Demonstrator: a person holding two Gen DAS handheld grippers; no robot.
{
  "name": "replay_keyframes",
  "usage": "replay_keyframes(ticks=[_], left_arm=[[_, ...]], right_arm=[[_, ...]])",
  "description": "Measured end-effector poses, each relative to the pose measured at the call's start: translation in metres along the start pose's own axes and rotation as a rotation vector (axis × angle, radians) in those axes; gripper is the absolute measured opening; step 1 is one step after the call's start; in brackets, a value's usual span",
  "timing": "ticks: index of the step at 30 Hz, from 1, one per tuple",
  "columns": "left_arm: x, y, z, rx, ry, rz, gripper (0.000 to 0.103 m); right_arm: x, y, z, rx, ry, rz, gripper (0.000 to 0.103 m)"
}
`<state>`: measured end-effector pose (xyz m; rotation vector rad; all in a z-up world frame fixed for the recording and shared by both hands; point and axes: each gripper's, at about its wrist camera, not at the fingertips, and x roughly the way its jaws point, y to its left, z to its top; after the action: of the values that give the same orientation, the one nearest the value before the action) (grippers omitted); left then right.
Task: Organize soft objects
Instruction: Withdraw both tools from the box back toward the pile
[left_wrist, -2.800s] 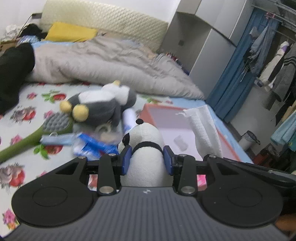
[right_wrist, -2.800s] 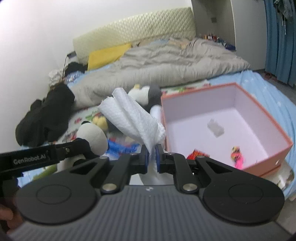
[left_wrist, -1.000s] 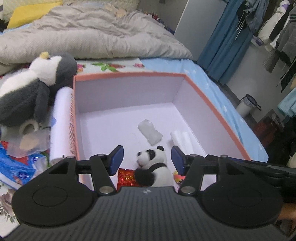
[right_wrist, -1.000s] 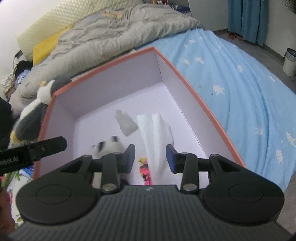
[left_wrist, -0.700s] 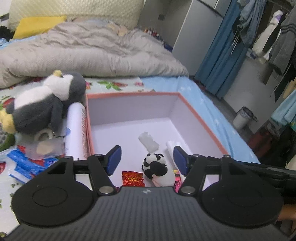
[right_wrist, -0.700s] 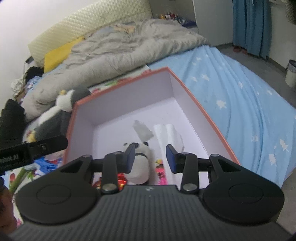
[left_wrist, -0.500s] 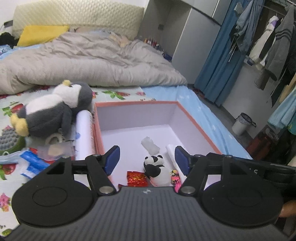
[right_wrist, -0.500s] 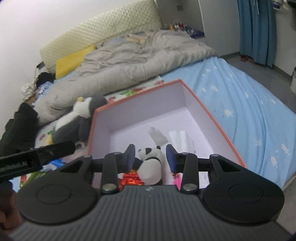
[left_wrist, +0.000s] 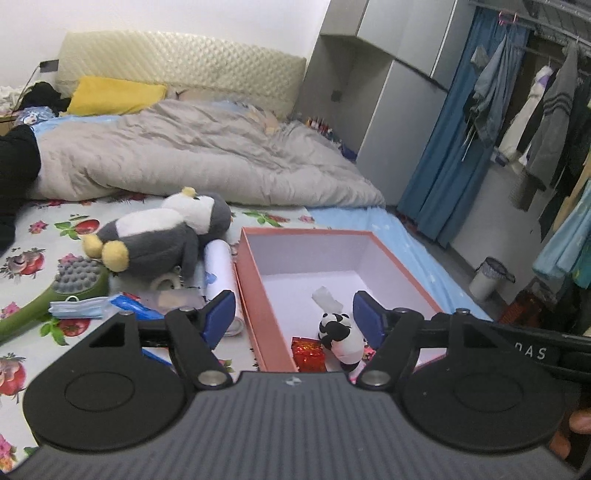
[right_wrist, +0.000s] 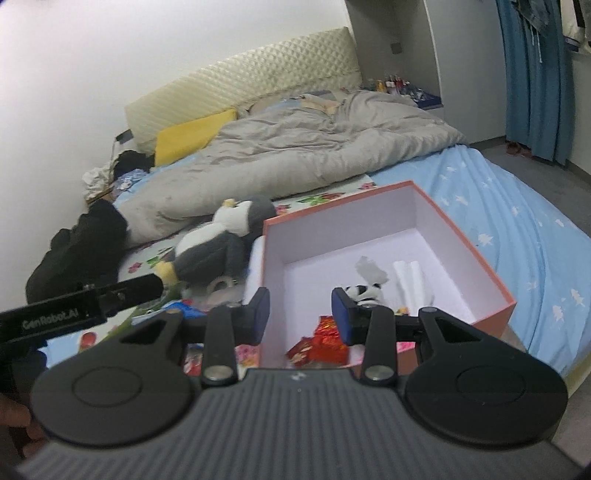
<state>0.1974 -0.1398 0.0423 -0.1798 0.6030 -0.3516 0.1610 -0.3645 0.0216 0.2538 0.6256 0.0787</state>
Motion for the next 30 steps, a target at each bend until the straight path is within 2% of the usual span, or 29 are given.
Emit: replay_keyframes(ticks=[7, 14, 23, 30], left_arm=[[-0.047, 0.023, -0.025, -0.005, -0.020, 0.031, 0.077], [-0.078, 0.048, -0.057, -0.051, -0.001, 0.066, 0.078], [-0.090, 0.066, -0.103, -0.069, 0.048, 0.092, 0.078], [-0.093, 0.073, -0.122, -0.069, 0.054, 0.093, 0.078]], right_arm=[[-0.018, 0.033, -0.026, -0.025, -0.013, 0.058, 0.040], [-0.023, 0.059, -0.058, -0.038, 0.023, 0.107, 0.040], [-0.031, 0.070, -0.098, -0.008, 0.007, 0.128, 0.040], [-0.030, 0.073, -0.120, -0.013, 0.014, 0.126, 0.041]])
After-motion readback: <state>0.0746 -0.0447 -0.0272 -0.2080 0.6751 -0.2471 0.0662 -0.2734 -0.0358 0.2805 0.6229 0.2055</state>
